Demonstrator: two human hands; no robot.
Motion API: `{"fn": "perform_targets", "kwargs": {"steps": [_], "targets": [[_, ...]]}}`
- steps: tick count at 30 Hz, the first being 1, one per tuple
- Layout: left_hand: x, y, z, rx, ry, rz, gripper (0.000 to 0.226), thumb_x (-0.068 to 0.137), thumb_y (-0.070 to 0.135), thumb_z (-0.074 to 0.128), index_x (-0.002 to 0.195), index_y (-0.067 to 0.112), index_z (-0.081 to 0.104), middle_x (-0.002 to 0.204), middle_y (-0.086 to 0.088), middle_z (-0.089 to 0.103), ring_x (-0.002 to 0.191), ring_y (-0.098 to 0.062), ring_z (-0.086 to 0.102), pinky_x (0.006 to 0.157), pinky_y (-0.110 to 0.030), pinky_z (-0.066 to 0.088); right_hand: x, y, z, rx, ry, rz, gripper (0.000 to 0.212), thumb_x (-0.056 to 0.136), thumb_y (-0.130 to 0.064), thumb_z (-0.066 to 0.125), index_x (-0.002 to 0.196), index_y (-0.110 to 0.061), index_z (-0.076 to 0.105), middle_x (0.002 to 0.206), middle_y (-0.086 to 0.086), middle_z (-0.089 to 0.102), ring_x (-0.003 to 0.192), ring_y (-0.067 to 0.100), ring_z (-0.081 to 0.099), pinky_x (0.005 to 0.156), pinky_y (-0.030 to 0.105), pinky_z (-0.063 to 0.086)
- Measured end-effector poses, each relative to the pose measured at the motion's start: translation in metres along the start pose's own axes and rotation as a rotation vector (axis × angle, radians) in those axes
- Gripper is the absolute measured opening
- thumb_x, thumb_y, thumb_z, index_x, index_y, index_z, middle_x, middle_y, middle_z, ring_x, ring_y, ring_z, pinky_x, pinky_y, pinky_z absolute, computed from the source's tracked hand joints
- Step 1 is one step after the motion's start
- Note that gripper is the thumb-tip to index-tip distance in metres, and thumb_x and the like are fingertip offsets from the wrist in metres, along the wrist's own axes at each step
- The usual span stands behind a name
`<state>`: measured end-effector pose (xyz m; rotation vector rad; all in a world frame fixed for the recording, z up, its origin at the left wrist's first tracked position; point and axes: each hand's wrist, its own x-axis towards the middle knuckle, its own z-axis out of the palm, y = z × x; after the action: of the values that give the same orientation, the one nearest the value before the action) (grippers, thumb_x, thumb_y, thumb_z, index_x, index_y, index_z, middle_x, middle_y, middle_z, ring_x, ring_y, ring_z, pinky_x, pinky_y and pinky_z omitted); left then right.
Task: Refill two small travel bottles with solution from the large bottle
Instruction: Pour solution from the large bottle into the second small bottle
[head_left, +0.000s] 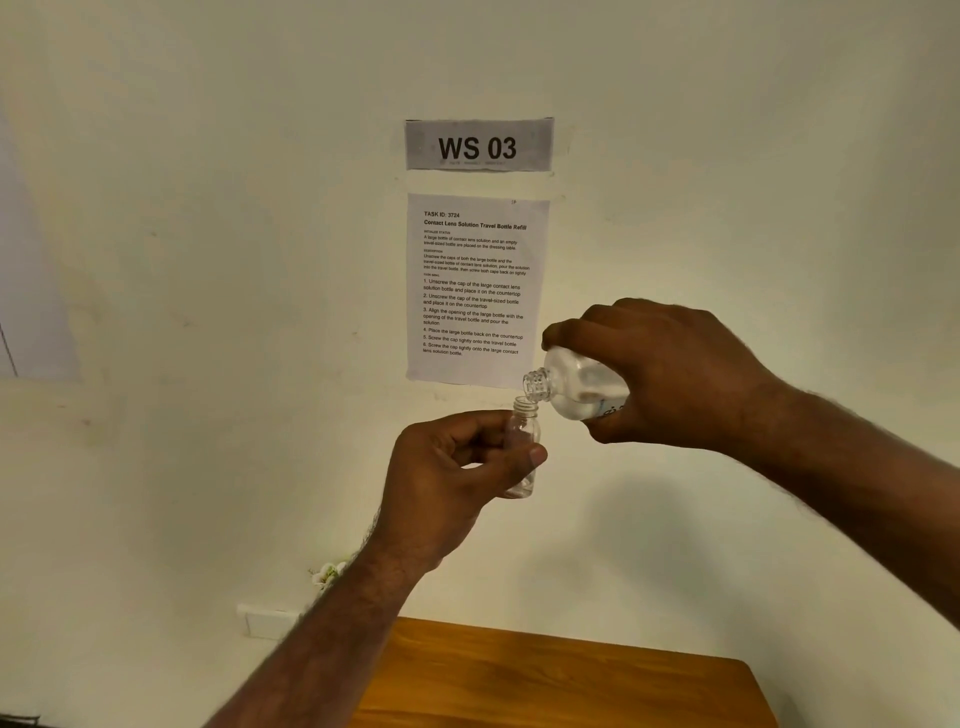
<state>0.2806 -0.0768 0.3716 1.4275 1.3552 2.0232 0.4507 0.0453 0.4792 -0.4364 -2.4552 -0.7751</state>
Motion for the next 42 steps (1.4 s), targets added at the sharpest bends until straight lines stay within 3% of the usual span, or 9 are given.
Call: {"fn": "perform_targets", "kwargs": {"steps": [18,34,42], "targets": [[-0.0009,0.0029,0.0000,0.005,-0.010,-0.009,0.031,0.068,0.027,0.082,0.098,0.016,0.080,0.084,-0.005,0.080,0.080,-0.026,0.077,0.064,-0.035,0.064,0.0011,0.0004,0.0012,-0.001,-0.002,-0.009,0.072,0.063,-0.046,0.075,0.128,-0.040,0.047,0.106,-0.015,0.063,0.088,0.019,0.060,0.061,0.028,0.044],[-0.0006,0.0003,-0.0018,0.016,-0.013,-0.015,0.030,0.071,0.022,0.083,0.100,0.012,0.080,0.085,-0.005,0.080,0.081,-0.027,0.078,0.065,-0.039,0.065,0.0028,0.0003,0.0021,-0.023,-0.032,-0.005,0.074,0.063,-0.049,0.074,0.131,-0.041,0.045,0.107,-0.016,0.062,0.091,0.018,0.060,0.062,0.026,0.039],[-0.0001,-0.0002,-0.0038,0.025,-0.010,-0.014,0.029,0.069,0.027,0.083,0.096,0.018,0.080,0.083,-0.003,0.080,0.081,-0.025,0.078,0.066,-0.040,0.065,0.0049,-0.0007,0.0023,-0.011,-0.032,-0.008,0.076,0.062,-0.049,0.075,0.132,-0.041,0.045,0.107,-0.015,0.063,0.090,0.019,0.060,0.062,0.029,0.048]]}}
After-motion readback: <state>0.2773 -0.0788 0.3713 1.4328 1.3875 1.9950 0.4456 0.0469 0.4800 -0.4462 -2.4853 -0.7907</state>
